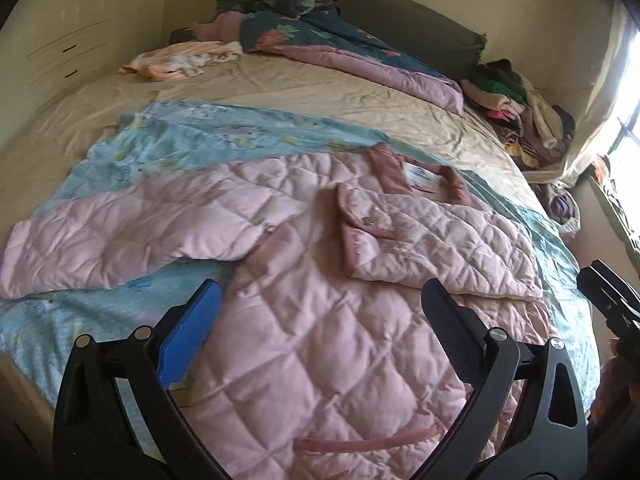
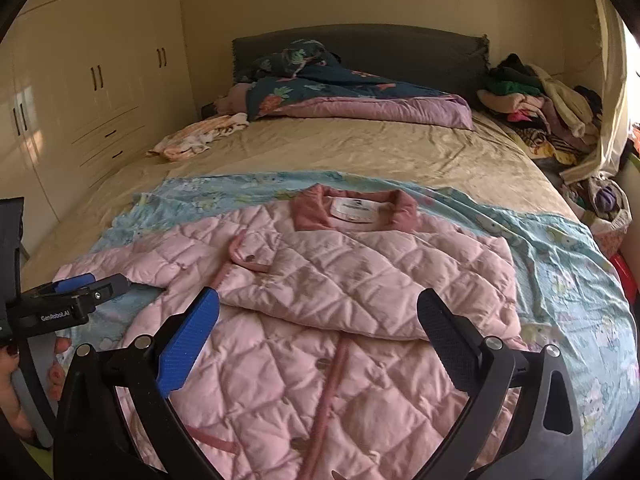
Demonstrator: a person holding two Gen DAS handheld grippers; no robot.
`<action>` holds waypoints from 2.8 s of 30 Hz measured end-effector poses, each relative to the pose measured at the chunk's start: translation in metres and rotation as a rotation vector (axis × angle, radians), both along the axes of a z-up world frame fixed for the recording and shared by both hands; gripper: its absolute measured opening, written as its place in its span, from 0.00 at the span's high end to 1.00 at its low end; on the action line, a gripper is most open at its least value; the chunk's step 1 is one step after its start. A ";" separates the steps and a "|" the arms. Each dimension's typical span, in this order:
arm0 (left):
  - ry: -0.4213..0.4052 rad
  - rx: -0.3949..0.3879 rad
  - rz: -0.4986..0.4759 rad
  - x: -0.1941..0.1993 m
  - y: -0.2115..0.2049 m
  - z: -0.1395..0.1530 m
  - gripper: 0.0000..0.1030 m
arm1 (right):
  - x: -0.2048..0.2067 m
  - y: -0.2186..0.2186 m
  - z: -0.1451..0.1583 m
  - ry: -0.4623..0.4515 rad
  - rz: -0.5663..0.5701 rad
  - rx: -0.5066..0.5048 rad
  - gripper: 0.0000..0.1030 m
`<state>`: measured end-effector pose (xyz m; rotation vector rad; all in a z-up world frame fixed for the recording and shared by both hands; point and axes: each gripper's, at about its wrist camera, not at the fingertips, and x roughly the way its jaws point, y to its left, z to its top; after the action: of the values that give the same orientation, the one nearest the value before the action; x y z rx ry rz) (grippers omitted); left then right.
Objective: Fold large clothes
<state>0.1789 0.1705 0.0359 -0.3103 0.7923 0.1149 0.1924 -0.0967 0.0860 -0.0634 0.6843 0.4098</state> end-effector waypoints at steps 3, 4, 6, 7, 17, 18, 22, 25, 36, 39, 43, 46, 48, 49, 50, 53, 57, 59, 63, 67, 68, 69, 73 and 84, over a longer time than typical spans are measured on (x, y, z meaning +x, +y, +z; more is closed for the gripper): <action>0.000 -0.011 0.028 -0.006 0.014 -0.002 0.09 | -0.001 0.015 0.002 -0.006 0.024 -0.002 0.04; 0.002 -0.014 0.035 -0.007 0.018 -0.004 0.09 | -0.001 0.019 0.002 -0.007 0.030 -0.004 0.04; 0.002 -0.021 0.055 -0.011 0.027 -0.006 0.09 | -0.001 0.029 0.003 -0.009 0.047 -0.010 0.04; 0.002 -0.025 0.066 -0.013 0.032 -0.007 0.09 | -0.001 0.036 0.003 -0.009 0.058 -0.012 0.04; 0.014 -0.053 0.142 -0.028 0.068 -0.019 0.09 | -0.001 0.081 0.004 -0.012 0.134 -0.038 0.04; 0.015 -0.055 0.147 -0.028 0.070 -0.020 0.09 | 0.000 0.085 0.003 -0.011 0.140 -0.040 0.04; 0.021 -0.064 0.176 -0.033 0.085 -0.025 0.09 | 0.000 0.104 0.002 -0.011 0.174 -0.049 0.04; 0.025 -0.072 0.199 -0.036 0.096 -0.029 0.09 | 0.000 0.118 0.001 -0.012 0.201 -0.058 0.04; 0.023 -0.101 0.278 -0.047 0.132 -0.043 0.09 | -0.003 0.162 -0.008 -0.001 0.278 -0.077 0.04; 0.038 -0.096 0.299 -0.047 0.142 -0.050 0.09 | -0.004 0.171 -0.013 0.009 0.292 -0.080 0.04; 0.042 -0.108 0.328 -0.050 0.156 -0.059 0.09 | -0.004 0.180 -0.020 0.022 0.306 -0.086 0.04; 0.042 -0.115 0.355 -0.053 0.165 -0.065 0.09 | -0.004 0.186 -0.025 0.029 0.314 -0.094 0.04; 0.039 -0.124 0.373 -0.056 0.172 -0.069 0.09 | -0.004 0.188 -0.027 0.032 0.318 -0.098 0.04; 0.038 -0.129 0.383 -0.057 0.175 -0.071 0.09 | -0.003 0.189 -0.029 0.034 0.317 -0.100 0.04; 0.039 -0.132 0.391 -0.057 0.178 -0.073 0.09 | -0.003 0.190 -0.029 0.036 0.316 -0.102 0.04; 0.035 -0.145 0.424 -0.061 0.189 -0.077 0.09 | -0.001 0.192 -0.033 0.043 0.316 -0.103 0.04; 0.014 -0.168 0.472 -0.068 0.205 -0.080 0.09 | 0.001 0.194 -0.036 0.050 0.320 -0.102 0.04; 0.005 -0.173 0.502 -0.071 0.215 -0.082 0.09 | 0.002 0.196 -0.038 0.053 0.322 -0.105 0.04; -0.004 -0.192 0.548 -0.075 0.232 -0.086 0.09 | 0.005 0.197 -0.043 0.061 0.321 -0.105 0.04; 0.004 -0.218 0.591 -0.078 0.250 -0.095 0.09 | 0.010 0.198 -0.046 0.071 0.318 -0.102 0.04; 0.008 -0.223 0.600 -0.078 0.255 -0.097 0.09 | 0.011 0.198 -0.047 0.072 0.318 -0.103 0.04; 0.012 -0.231 0.608 -0.078 0.259 -0.100 0.09 | 0.012 0.198 -0.048 0.074 0.318 -0.104 0.04; 0.026 -0.258 0.647 -0.078 0.275 -0.111 0.09 | 0.016 0.198 -0.054 0.087 0.318 -0.103 0.04; -0.007 -0.261 0.731 -0.068 0.318 -0.112 0.15 | 0.030 0.190 -0.066 0.114 0.293 -0.099 0.04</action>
<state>0.1108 0.4886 -0.0763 -0.8398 0.6550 0.6991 0.2223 0.0933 0.0205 -0.2374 0.8108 0.6644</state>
